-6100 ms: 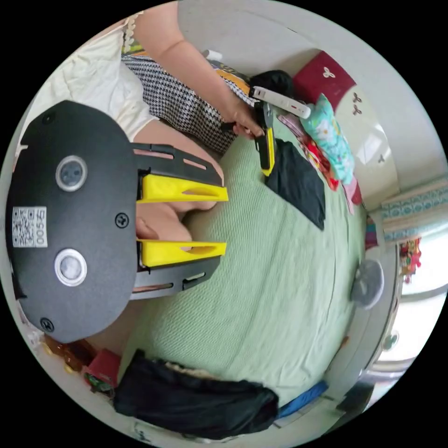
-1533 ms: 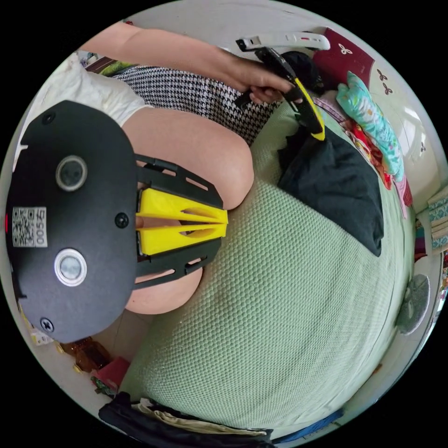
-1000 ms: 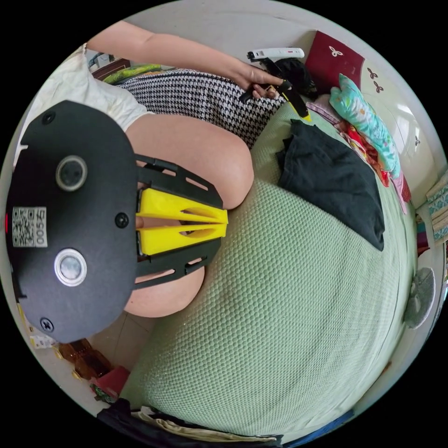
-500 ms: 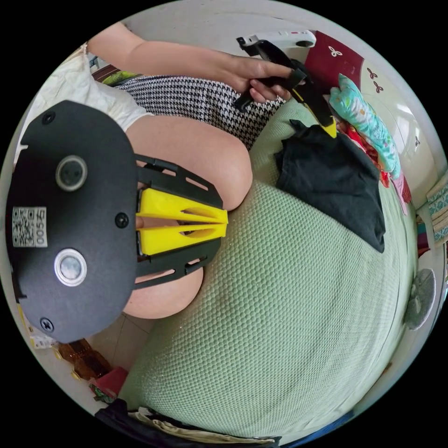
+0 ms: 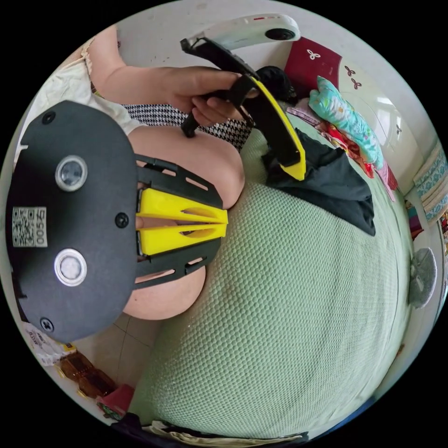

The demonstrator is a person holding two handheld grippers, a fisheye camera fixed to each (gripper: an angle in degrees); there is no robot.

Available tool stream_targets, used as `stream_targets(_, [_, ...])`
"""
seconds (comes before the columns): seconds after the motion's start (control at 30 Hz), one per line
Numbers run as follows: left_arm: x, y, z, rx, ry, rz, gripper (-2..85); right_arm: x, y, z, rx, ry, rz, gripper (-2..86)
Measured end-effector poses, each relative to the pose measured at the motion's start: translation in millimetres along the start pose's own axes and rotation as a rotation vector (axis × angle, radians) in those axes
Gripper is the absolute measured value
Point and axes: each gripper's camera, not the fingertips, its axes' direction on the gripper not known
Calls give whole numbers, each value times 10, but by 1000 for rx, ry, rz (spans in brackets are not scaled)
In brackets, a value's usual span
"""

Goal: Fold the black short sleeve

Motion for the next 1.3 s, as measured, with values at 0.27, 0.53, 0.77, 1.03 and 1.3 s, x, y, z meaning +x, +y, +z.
stream_targets(0.27, [69, 16, 127, -30, 24, -44, 7, -138, 38, -45, -10, 28, -1, -9])
stream_targets(0.53, [259, 46, 177, -43, -7, 11, 4, -374, -30, -522, 306, -63, -62, -1])
stream_targets(0.77, [276, 130, 122, 0, 11, -9, 3, -1074, -770, -625, 240, -92, -293, 95])
stream_targets(1.03, [355, 210, 65, 32, -2, 5, 0, -1815, -1181, 183, 11, 114, -492, 126])
stream_targets(1.3, [454, 237, 61, 15, -34, 47, 0, -1873, -1230, 649, -19, 307, -440, 23])
